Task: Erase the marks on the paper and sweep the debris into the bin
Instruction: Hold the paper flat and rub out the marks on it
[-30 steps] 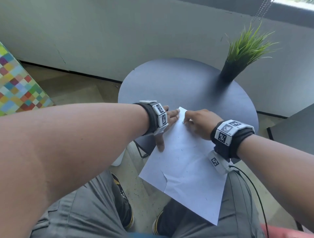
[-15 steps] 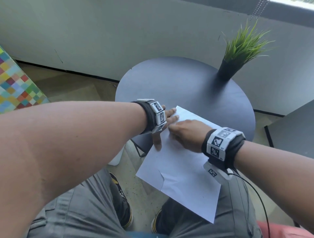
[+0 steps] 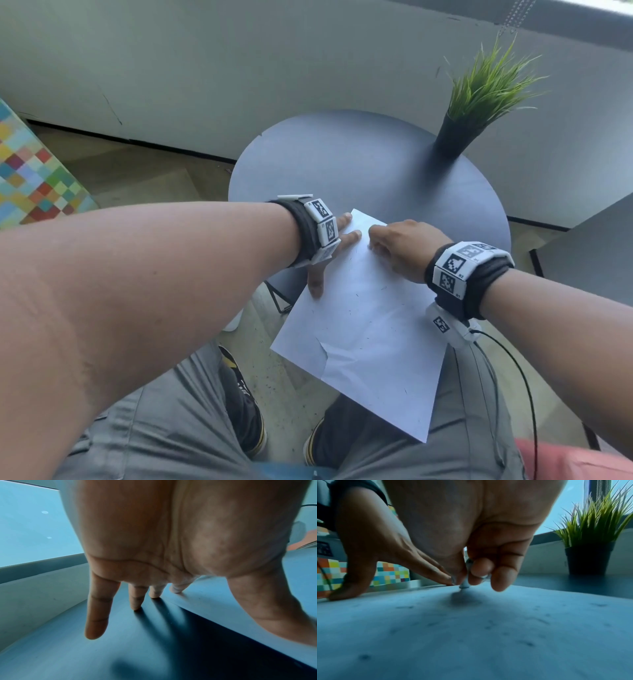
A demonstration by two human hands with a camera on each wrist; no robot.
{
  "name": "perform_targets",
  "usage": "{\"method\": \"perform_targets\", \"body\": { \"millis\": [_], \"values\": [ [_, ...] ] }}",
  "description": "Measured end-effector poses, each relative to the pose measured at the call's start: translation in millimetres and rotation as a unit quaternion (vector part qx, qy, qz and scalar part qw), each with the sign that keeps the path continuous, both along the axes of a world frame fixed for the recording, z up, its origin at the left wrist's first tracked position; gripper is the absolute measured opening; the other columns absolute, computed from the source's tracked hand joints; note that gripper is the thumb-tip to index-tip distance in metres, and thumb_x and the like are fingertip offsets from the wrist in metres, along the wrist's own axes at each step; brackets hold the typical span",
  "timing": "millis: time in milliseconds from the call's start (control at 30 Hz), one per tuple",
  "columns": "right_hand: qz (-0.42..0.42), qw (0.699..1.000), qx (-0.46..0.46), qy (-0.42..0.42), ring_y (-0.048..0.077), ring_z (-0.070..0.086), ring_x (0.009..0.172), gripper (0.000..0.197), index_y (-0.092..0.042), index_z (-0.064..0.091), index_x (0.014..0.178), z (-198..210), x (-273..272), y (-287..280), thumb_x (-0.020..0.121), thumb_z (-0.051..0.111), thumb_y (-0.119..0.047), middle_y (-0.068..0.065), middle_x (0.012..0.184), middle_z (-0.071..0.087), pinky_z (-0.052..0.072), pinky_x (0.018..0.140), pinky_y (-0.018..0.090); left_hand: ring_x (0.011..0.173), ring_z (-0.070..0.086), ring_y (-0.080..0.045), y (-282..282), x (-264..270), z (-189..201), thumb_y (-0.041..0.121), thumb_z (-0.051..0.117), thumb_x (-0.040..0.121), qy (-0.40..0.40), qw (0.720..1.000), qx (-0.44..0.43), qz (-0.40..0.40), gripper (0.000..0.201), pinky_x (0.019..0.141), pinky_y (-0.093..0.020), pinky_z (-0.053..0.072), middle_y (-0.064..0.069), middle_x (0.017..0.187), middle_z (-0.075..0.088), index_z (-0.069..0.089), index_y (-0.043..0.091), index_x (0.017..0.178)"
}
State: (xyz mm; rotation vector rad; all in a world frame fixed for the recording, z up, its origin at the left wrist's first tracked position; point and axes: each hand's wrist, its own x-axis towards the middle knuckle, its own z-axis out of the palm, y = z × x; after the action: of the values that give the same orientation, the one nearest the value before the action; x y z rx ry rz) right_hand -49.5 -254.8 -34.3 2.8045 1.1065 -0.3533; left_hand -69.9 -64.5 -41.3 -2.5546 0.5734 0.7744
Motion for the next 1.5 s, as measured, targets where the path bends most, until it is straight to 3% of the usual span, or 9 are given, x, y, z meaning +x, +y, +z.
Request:
{"method": "perform_targets", "body": {
  "millis": [167, 333, 467, 633, 767, 967, 1067, 1233, 1500],
  "values": [
    [0.121, 0.99, -0.018, 0.067, 0.029, 0.058, 0.093, 0.014, -0.022, 0.051, 0.108, -5, -44, 18, 0.095, 0.048, -0.021, 0.003, 0.1, 0.06, 0.046, 0.075, 0.036, 0.147, 0.013, -0.039, -3, 0, 3, 0.088, 0.068, 0.04, -0.001, 1.0, 0.006, 0.004, 0.15, 0.108, -0.064, 0.022, 0.0, 0.16, -0.024, -0.022, 0.037, 0.148],
    [0.001, 1.0, -0.001, 0.012, 0.032, 0.059, 0.095, 0.016, -0.021, 0.051, 0.107, 2, -7, -3, 0.098, 0.04, -0.027, 0.006, 0.103, 0.062, 0.05, 0.079, 0.041, 0.147, 0.01, -0.039, -9, -3, 3, 0.082, 0.071, 0.05, -0.005, 1.0, 0.021, 0.007, 0.145, 0.11, -0.061, 0.023, -0.003, 0.16, -0.025, -0.022, 0.033, 0.15],
    [0.12, 0.99, 0.004, 0.077, 0.028, 0.058, 0.091, 0.012, -0.023, 0.051, 0.107, -6, -48, 13, 0.097, 0.046, -0.027, 0.002, 0.1, 0.06, 0.049, 0.079, 0.041, 0.146, 0.014, -0.04, -7, -3, 5, 0.086, 0.069, 0.042, -0.004, 1.0, 0.023, 0.005, 0.15, 0.108, -0.063, 0.026, -0.001, 0.16, -0.024, -0.024, 0.036, 0.148],
    [0.015, 1.0, 0.0, 0.007, 0.031, 0.059, 0.097, 0.017, -0.02, 0.05, 0.111, 0, -14, -1, 0.099, 0.039, -0.028, 0.006, 0.102, 0.061, 0.047, 0.076, 0.038, 0.148, 0.008, -0.037, -8, -5, 5, 0.083, 0.068, 0.052, -0.01, 1.0, 0.025, 0.001, 0.142, 0.108, -0.065, 0.02, -0.003, 0.16, -0.024, -0.022, 0.033, 0.15],
    [0.119, 0.99, 0.008, 0.07, 0.028, 0.058, 0.095, 0.014, -0.024, 0.052, 0.108, -7, -51, 19, 0.095, 0.049, -0.022, 0.001, 0.104, 0.061, 0.044, 0.074, 0.035, 0.147, 0.012, -0.039, -10, -4, 6, 0.086, 0.068, 0.044, -0.005, 0.999, 0.035, 0.005, 0.148, 0.109, -0.064, 0.024, -0.001, 0.16, -0.024, -0.024, 0.035, 0.148],
    [0.012, 0.999, -0.012, 0.032, 0.031, 0.059, 0.096, 0.016, -0.021, 0.05, 0.111, 2, -22, 7, 0.095, 0.044, -0.022, 0.007, 0.103, 0.062, 0.05, 0.08, 0.041, 0.148, 0.009, -0.036, -4, -6, 0, 0.079, 0.051, 0.064, -0.024, 1.0, 0.005, 0.005, 0.119, 0.111, -0.059, 0.017, -0.002, 0.162, -0.018, -0.016, 0.035, 0.151],
    [0.072, 0.994, -0.001, 0.079, 0.03, 0.058, 0.097, 0.012, -0.023, 0.051, 0.106, -4, -44, 15, 0.095, 0.047, -0.022, 0.006, 0.103, 0.063, 0.048, 0.081, 0.038, 0.147, 0.01, -0.038, -10, -6, 7, 0.082, 0.067, 0.054, -0.003, 1.0, 0.024, 0.01, 0.139, 0.11, -0.06, 0.021, -0.003, 0.161, -0.021, -0.019, 0.033, 0.151],
    [-0.069, 0.996, 0.008, 0.051, 0.034, 0.057, 0.088, 0.016, -0.023, 0.053, 0.101, 5, -4, -10, 0.094, 0.04, -0.029, 0.009, 0.098, 0.062, 0.051, 0.075, 0.038, 0.147, 0.012, -0.035, -7, -8, 6, 0.082, 0.059, 0.064, -0.015, 1.0, 0.014, 0.003, 0.128, 0.109, -0.059, 0.02, -0.004, 0.161, -0.021, -0.019, 0.032, 0.152],
    [-0.039, 0.999, 0.005, 0.033, 0.029, 0.055, 0.094, 0.014, -0.026, 0.053, 0.103, 0, -10, -10, 0.096, 0.041, -0.031, 0.002, 0.101, 0.057, 0.044, 0.071, 0.034, 0.144, 0.003, -0.046, -16, -22, -6, 0.09, 0.063, 0.043, -0.017, 0.99, -0.104, 0.097, 0.145, 0.114, -0.06, 0.02, 0.004, 0.162, -0.017, -0.008, 0.029, 0.154]
  ]
}}
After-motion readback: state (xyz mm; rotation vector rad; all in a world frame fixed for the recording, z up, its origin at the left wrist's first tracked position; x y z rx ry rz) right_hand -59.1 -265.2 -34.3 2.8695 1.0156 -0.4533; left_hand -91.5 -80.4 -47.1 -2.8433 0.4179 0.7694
